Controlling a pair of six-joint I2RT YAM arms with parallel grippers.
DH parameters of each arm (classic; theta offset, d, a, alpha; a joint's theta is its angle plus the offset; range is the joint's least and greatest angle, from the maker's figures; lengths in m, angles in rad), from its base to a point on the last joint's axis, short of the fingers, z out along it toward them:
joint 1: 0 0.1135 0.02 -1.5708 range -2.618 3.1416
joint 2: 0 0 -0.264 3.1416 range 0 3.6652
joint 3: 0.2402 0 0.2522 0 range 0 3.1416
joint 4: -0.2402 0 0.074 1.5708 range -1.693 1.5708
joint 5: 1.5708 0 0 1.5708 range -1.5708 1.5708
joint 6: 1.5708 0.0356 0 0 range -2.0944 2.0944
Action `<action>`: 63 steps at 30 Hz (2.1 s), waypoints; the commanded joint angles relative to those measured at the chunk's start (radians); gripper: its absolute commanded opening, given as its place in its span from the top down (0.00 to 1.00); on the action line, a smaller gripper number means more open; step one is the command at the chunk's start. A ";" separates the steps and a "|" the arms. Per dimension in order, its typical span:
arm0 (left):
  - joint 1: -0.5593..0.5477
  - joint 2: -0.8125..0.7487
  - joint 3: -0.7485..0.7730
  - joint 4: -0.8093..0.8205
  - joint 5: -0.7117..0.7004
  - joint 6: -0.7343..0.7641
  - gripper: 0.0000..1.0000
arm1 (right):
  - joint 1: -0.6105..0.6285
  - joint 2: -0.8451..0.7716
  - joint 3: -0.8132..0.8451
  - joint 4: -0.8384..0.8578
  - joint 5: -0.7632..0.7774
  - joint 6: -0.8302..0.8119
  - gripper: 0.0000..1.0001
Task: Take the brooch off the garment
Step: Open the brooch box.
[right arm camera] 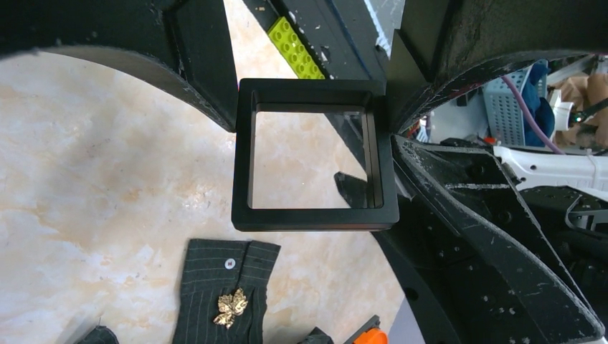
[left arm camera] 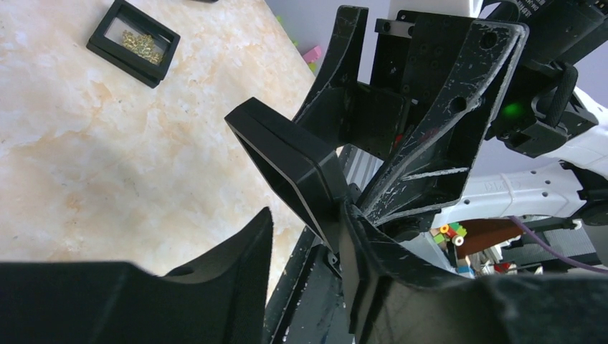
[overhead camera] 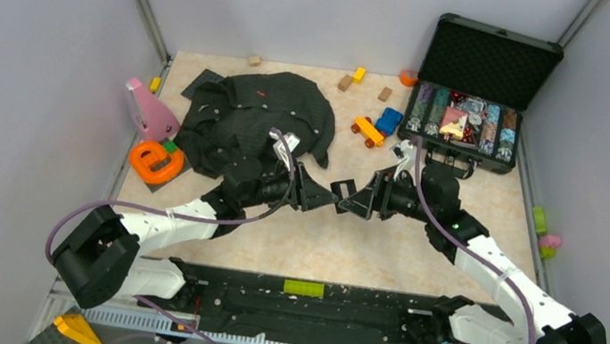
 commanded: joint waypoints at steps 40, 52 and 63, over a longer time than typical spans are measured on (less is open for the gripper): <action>0.115 0.090 -0.095 0.436 0.229 -0.249 0.52 | -0.002 -0.095 -0.001 0.132 -0.017 0.124 0.59; 0.116 0.085 -0.084 0.393 0.230 -0.197 0.97 | -0.003 -0.105 -0.001 0.122 -0.013 0.117 0.43; 0.115 -0.052 0.000 -0.135 0.071 0.051 1.00 | -0.003 -0.115 0.108 -0.230 0.239 -0.137 0.10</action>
